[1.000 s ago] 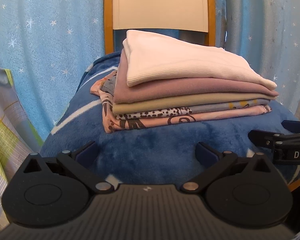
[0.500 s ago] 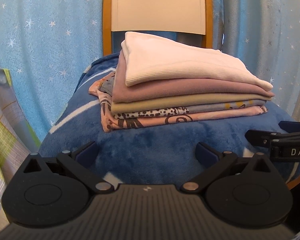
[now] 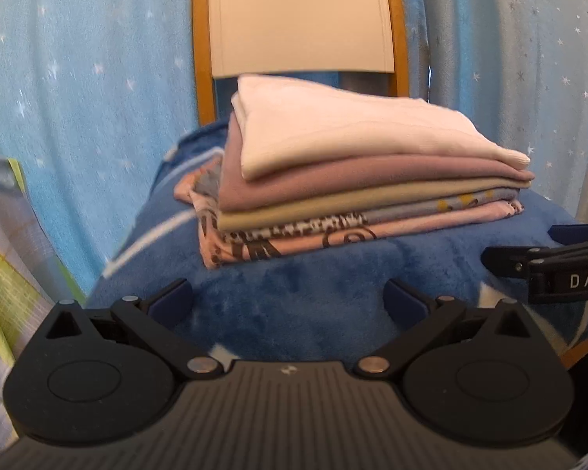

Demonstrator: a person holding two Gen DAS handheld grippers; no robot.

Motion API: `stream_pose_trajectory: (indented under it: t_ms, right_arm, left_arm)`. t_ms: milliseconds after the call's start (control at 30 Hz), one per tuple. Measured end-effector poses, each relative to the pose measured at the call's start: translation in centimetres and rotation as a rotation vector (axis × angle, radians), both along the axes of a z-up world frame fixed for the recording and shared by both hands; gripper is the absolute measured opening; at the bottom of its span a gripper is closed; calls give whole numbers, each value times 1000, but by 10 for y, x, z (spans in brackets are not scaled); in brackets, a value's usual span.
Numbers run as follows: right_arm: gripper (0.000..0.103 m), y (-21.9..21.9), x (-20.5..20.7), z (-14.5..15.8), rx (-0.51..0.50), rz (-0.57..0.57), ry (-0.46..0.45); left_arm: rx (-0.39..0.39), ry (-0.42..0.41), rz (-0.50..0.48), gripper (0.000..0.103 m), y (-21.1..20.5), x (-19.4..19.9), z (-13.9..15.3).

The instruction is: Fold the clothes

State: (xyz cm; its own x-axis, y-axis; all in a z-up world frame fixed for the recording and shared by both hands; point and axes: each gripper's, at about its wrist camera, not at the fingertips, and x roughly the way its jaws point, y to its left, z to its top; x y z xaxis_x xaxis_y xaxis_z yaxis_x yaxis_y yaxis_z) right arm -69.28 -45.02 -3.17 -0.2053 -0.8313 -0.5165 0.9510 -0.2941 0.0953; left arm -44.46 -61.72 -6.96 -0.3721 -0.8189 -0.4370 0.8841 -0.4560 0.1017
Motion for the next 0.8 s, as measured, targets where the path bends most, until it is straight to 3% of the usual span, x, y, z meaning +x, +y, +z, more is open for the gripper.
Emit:
stream_pose_trajectory:
  t_ms: [133, 433, 800]
  right_arm:
    - [103, 4, 5, 3, -36, 14, 20]
    - [103, -11, 5, 1, 28, 7, -1]
    - [103, -16, 10, -2, 66, -5, 30]
  left_arm:
    - [-30, 40, -27, 103, 5, 0, 6]
    - [87, 33, -31, 103, -5, -7, -1]
    - [125, 32, -25, 103, -8, -6, -1]
